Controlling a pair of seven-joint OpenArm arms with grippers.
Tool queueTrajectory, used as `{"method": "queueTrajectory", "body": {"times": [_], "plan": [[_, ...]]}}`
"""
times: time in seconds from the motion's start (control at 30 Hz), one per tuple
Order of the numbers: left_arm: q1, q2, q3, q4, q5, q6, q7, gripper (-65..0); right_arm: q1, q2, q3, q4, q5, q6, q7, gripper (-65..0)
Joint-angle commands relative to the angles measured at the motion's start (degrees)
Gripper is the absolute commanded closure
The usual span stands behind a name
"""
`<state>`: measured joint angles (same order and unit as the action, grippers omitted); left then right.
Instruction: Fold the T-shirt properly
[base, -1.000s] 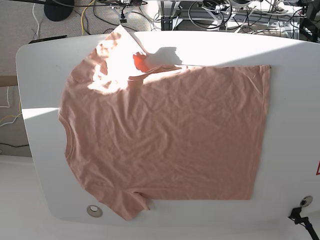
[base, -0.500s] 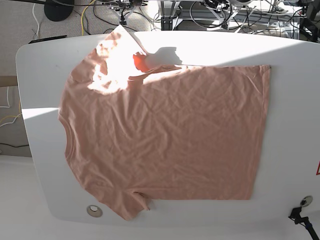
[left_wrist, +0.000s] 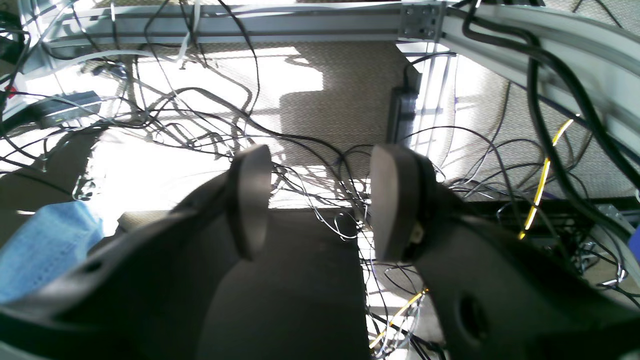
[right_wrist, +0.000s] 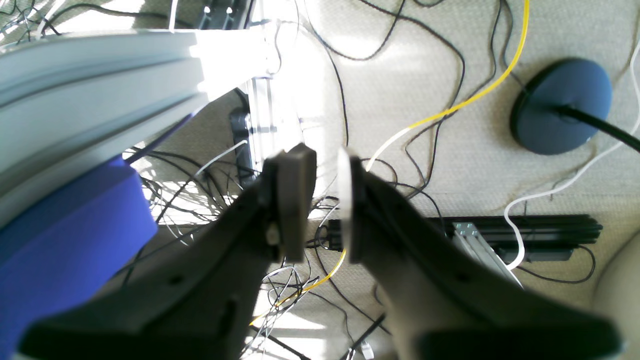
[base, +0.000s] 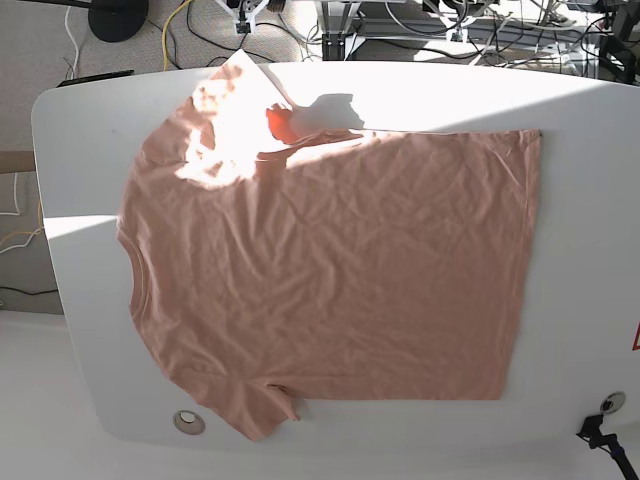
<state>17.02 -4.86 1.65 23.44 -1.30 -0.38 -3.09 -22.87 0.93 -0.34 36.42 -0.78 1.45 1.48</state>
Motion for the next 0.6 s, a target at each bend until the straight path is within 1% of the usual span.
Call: {"method": "queueTrajectory", "body": {"times": [0.0,0.03,0.1,0.13,0.17,0.3,0.4,0.53,0.57], "plan": [[2.9,-0.3,0.0,4.6,0.1,0.3,-0.2,-32.2,-3.0,1.3,0.0,5.3,0.3,0.3,0.0,-20.4],[4.6,-0.4,0.0,7.5,0.0,0.3,-0.2,-34.0,-4.9,1.6,0.0,7.8,0.3,0.3,0.0,-25.3],[7.6,-0.5,-0.1,12.2,0.0,0.3,-0.2,-35.4,-7.7,1.8,0.0,11.9,0.3,0.4,0.0,-32.2],[9.1,-0.9,-0.1,14.3,-0.1,0.3,-0.2,-35.6,-9.3,1.9,0.0,14.1,0.3,0.4,0.0,-34.6],[10.5,-1.3,-0.1,16.4,-0.2,0.3,-0.2,-35.6,-10.8,1.9,0.0,16.2,0.3,0.4,0.0,-35.6],[15.8,-1.6,-0.2,23.9,-0.2,0.3,-0.2,-35.5,-17.0,2.5,0.0,25.2,0.3,0.4,-0.1,-35.5],[20.0,-3.2,-0.3,29.0,-0.2,0.3,-0.2,-35.5,-21.8,2.7,0.0,31.7,0.4,0.4,-0.1,-35.5],[26.1,-3.4,-0.5,35.2,-0.3,0.3,-0.2,-35.5,-27.7,3.0,0.1,38.7,0.4,0.4,-0.1,-35.5],[27.8,-4.2,-0.5,37.1,-0.3,0.3,-0.2,-35.5,-29.1,3.6,0.2,40.5,0.4,0.4,-0.1,-35.5]]}}
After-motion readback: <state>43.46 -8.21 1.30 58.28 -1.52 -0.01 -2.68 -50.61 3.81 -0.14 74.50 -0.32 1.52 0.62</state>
